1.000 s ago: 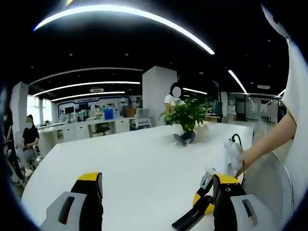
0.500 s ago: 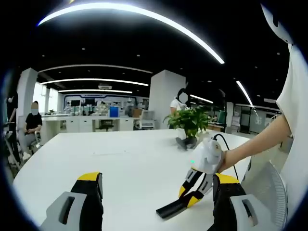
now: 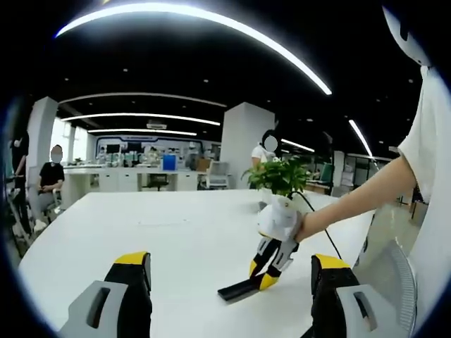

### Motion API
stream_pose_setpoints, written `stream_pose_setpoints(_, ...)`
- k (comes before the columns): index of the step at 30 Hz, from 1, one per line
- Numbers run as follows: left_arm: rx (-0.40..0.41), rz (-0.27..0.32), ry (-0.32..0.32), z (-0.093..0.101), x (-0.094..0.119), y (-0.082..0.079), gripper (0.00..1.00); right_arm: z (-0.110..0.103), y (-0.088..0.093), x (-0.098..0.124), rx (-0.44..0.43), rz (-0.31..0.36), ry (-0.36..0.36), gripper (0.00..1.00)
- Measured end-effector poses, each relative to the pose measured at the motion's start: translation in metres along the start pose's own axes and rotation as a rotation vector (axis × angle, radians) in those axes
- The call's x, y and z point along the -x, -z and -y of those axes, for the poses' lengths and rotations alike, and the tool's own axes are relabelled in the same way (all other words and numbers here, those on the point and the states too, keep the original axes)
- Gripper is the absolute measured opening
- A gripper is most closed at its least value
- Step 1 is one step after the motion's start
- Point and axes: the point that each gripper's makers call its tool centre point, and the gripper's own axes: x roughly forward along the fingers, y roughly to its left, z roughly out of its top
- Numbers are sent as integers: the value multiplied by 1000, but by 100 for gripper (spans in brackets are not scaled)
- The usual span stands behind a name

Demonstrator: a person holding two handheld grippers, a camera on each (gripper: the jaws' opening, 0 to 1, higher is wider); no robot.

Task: Press the specified remote control buttons in sequence, fully releasing each button before pressing the next.

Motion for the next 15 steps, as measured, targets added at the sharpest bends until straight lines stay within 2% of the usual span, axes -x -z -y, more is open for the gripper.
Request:
stream_pose_setpoints(6,1,-4,2,3,-2,0,98,20,5,2,34,-80,-2,21)
stream_pose_setpoints(9,3,4,-4,4,-1,0,98,29,5,3,9,-90,-1,21)
stream_pose_setpoints(12,13,10,-5,4,0,-1,98,39,7,4,23,-95,-1,21)
stream_pose_setpoints(15,23,12,0,7,0,0,98,54,10,4,7,-104,20,21)
